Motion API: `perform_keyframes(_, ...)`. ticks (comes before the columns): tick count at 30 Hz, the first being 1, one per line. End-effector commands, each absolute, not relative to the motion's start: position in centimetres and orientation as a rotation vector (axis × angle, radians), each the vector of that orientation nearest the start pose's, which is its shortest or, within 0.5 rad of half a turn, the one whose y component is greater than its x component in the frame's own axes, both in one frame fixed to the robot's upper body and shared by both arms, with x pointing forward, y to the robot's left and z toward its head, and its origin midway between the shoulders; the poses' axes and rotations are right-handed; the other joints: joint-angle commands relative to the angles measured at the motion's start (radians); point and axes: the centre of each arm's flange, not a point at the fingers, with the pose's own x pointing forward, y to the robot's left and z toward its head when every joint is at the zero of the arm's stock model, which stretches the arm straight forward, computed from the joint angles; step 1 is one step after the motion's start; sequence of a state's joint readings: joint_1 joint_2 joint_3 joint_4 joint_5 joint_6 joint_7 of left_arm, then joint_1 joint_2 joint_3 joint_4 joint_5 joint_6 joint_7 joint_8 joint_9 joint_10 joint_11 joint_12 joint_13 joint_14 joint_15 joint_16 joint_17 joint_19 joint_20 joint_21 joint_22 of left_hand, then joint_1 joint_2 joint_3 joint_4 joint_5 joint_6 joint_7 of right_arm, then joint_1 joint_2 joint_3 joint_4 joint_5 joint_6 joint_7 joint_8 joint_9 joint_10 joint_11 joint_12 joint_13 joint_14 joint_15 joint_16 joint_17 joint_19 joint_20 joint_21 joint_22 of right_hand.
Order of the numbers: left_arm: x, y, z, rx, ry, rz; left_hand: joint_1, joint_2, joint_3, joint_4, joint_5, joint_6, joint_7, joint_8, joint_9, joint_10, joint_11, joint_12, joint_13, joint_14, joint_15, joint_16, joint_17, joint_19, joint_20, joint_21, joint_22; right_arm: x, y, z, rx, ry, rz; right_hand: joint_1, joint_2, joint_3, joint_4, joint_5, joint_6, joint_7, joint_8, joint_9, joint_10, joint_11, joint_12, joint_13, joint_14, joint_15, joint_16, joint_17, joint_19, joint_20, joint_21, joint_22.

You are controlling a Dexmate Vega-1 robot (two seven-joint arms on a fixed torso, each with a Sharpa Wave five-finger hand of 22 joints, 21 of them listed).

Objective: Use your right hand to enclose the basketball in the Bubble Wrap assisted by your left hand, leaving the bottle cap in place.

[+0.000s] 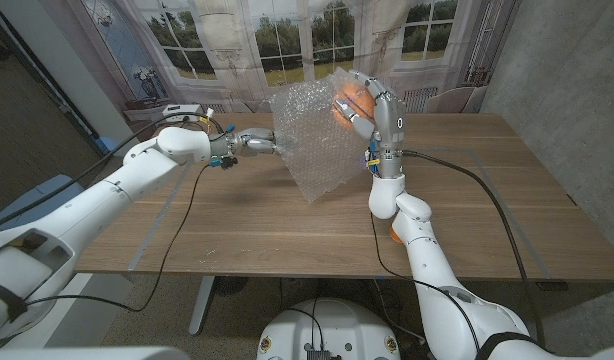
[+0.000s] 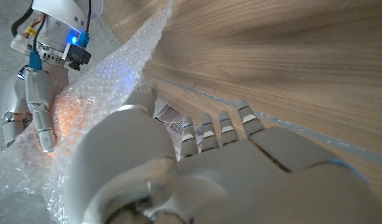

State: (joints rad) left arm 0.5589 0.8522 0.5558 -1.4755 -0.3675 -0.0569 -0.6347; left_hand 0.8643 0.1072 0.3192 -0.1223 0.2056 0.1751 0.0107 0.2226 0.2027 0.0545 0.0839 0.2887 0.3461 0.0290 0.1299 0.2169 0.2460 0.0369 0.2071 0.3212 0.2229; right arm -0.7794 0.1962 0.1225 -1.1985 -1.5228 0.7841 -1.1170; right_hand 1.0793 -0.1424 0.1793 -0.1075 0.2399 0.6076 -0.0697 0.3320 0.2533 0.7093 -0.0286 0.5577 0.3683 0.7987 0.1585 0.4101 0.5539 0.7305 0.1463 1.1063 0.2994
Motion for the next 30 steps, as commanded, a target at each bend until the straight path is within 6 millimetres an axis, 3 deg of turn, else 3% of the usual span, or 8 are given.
perform_keyframes(1, 58.8, 30.7, 5.0, 0.682, -0.427, -0.709, -0.047, 0.002, -0.009, 0.029, -0.014, 0.020, 0.005, 0.005, 0.001, 0.017, 0.000, 0.009, 0.002, 0.010, -0.009, 0.007, 0.003, -0.005, 0.001, -0.003, 0.002, 57.3, -16.6, 4.9, -0.702, -1.525, -0.716, 0.303, 0.299, 0.007, -0.002, -0.001, 0.000, -0.002, -0.001, 0.004, -0.007, 0.000, 0.005, 0.005, 0.255, -0.387, -0.004, 0.005, 0.049, -0.361, 0.013, 0.004)
perform_keyframes(10, 56.9, 32.2, 4.9, 0.638, -0.515, -0.711, -0.077, 0.003, -0.018, 0.040, -0.017, 0.014, 0.010, -0.002, 0.001, 0.018, 0.006, 0.008, 0.003, 0.011, -0.010, 0.007, 0.000, -0.010, 0.005, -0.004, 0.002, 57.6, -16.7, 5.1, -0.717, -1.508, -0.734, 0.304, 0.297, 0.007, -0.003, -0.002, 0.000, -0.004, -0.004, 0.005, -0.009, -0.001, 0.006, 0.005, 0.256, -0.387, -0.010, 0.008, 0.044, -0.361, 0.023, 0.003)
perform_keyframes(15, 56.9, 31.3, 5.1, 0.632, -0.531, -0.632, -0.112, -0.055, -0.053, 0.032, -0.027, -0.015, 0.000, -0.017, -0.002, 0.014, -0.013, 0.005, 0.004, 0.018, -0.029, 0.006, -0.008, -0.008, 0.002, -0.005, 0.000, 57.1, -15.7, 5.0, -0.683, -1.534, -0.702, 0.305, 0.296, 0.008, -0.003, -0.002, 0.001, -0.003, -0.006, 0.005, -0.010, 0.000, 0.006, 0.005, 0.257, -0.387, -0.012, 0.010, 0.041, -0.361, 0.029, 0.002)
perform_keyframes(18, 56.9, 30.7, 5.3, 0.659, -0.538, -0.535, -0.134, -0.097, -0.080, 0.027, -0.017, -0.086, -0.004, -0.040, -0.004, -0.005, -0.016, -0.005, 0.004, 0.015, -0.033, 0.003, -0.014, -0.009, -0.003, -0.006, -0.001, 56.6, -15.2, 5.2, -0.655, -1.557, -0.683, 0.305, 0.296, 0.008, -0.003, -0.003, 0.001, -0.003, -0.007, 0.006, -0.009, 0.000, 0.007, 0.005, 0.258, -0.387, -0.014, 0.011, 0.039, -0.361, 0.032, 0.002)
perform_keyframes(20, 57.1, 30.3, 5.5, 0.660, -0.538, -0.501, -0.151, -0.135, -0.107, 0.024, 0.000, -0.184, -0.002, -0.054, -0.007, -0.035, -0.008, -0.019, 0.006, -0.001, -0.034, -0.004, -0.017, -0.016, -0.004, -0.009, 0.000, 56.1, -15.0, 5.3, -0.643, -1.572, -0.676, 0.305, 0.295, 0.008, -0.003, -0.003, 0.001, -0.002, -0.007, 0.006, -0.008, -0.001, 0.008, 0.005, 0.257, -0.387, -0.015, 0.011, 0.038, -0.361, 0.034, 0.002)
perform_keyframes(30, 58.1, 27.5, 6.6, 0.708, -0.569, -0.364, -0.160, -0.154, -0.129, 0.025, 0.025, -0.291, 0.019, -0.054, -0.009, -0.082, -0.006, -0.038, 0.008, -0.023, -0.026, -0.007, -0.014, -0.038, -0.007, -0.016, 0.003, 55.6, -15.5, 5.5, -0.597, -1.607, -0.651, 0.304, 0.296, 0.009, -0.002, -0.004, 0.004, -0.001, -0.010, 0.007, -0.007, 0.002, 0.009, 0.004, 0.262, -0.387, -0.019, 0.015, 0.033, -0.361, 0.045, 0.000)
